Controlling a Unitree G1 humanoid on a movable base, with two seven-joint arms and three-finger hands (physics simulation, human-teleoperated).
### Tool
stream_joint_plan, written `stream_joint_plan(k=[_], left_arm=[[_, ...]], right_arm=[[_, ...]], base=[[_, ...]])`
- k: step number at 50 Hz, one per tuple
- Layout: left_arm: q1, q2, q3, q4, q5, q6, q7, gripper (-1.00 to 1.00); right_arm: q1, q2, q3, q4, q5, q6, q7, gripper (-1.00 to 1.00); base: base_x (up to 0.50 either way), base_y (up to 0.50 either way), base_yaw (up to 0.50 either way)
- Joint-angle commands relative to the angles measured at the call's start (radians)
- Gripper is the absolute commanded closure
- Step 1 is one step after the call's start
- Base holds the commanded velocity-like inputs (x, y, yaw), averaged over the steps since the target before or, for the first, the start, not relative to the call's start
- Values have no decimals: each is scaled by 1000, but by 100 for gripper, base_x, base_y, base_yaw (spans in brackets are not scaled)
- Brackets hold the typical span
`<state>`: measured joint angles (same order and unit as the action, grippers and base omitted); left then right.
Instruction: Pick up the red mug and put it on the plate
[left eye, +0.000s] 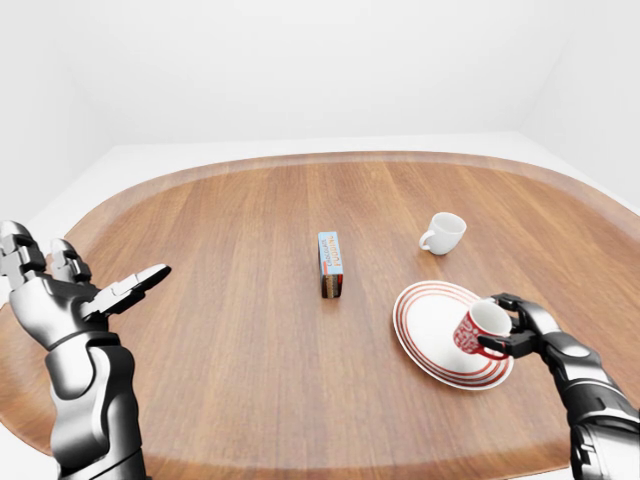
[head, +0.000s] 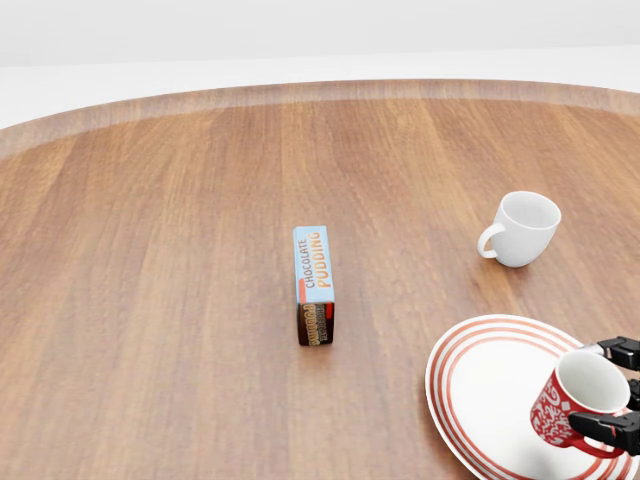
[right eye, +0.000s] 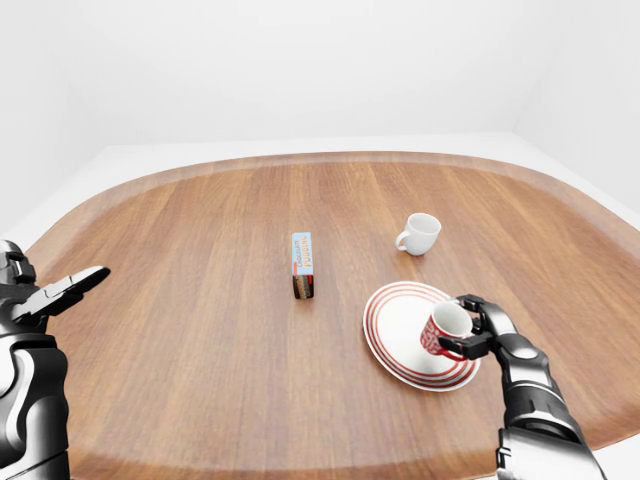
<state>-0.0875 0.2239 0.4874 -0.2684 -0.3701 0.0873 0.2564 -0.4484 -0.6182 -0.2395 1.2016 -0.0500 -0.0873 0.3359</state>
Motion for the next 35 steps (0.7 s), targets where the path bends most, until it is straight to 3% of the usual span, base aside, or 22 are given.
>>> stream_joint_plan(k=[1,6,29,35], left_arm=[[2,-2,-1,2,1,0,-1,-100],[4,-2,1,-12,0,0,2,-100],[2,-3,-2,5,2,0,-3,-100],[3,-4,-4,2,4,0,-1,-100]], right_arm=[[-6,2,-10,5,27,0,-11,65],[-11,15,0,20,20,0,-26,54],[-35,48,17,53,-4,0,-73,53],[-30,52,19,58,-5,0,-75,42]], base=[[0,0,0],[0,0,0],[0,0,0],[0,0,0]])
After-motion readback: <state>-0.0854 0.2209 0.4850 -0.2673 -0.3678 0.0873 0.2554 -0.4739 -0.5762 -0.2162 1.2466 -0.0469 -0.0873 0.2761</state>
